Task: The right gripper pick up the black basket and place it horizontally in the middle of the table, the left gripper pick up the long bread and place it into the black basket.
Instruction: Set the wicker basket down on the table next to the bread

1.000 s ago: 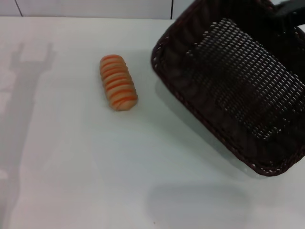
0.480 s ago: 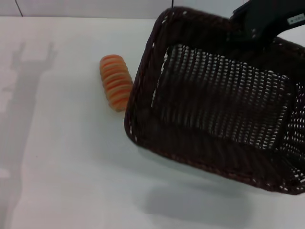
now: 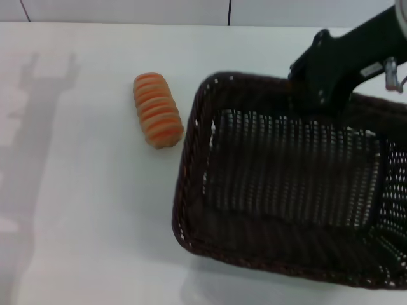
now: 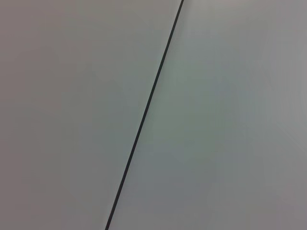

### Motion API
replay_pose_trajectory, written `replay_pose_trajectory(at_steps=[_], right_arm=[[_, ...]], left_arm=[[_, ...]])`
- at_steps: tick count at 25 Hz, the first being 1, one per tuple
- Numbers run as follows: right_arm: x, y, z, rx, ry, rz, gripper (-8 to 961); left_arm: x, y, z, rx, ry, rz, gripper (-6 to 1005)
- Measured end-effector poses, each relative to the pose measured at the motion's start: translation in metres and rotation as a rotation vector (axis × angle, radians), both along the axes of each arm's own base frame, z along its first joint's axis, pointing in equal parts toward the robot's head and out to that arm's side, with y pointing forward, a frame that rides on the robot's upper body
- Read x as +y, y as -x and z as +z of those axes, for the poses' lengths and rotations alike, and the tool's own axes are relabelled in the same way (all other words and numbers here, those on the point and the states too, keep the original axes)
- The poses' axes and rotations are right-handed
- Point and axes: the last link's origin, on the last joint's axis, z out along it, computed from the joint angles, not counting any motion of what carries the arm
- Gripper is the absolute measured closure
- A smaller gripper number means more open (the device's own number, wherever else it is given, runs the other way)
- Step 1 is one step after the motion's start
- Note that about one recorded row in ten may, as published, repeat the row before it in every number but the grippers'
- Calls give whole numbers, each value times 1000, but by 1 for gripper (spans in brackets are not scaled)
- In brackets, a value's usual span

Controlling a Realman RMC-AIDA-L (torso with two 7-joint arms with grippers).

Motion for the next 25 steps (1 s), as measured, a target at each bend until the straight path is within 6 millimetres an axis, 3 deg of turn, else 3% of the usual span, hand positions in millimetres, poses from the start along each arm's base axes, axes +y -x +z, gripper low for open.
replay_pose_trajectory(at_steps=[6, 18, 25], right_arm=[[2, -10, -14, -49, 50, -42, 786], [15, 9, -26, -82, 78, -18, 786], [22, 30, -38, -93, 81, 32, 786]], left_arm=[[1, -2, -1, 0, 0, -5, 147], [0, -2, 0, -3, -6, -8, 147], [-1, -3, -1, -1, -2, -12, 148]])
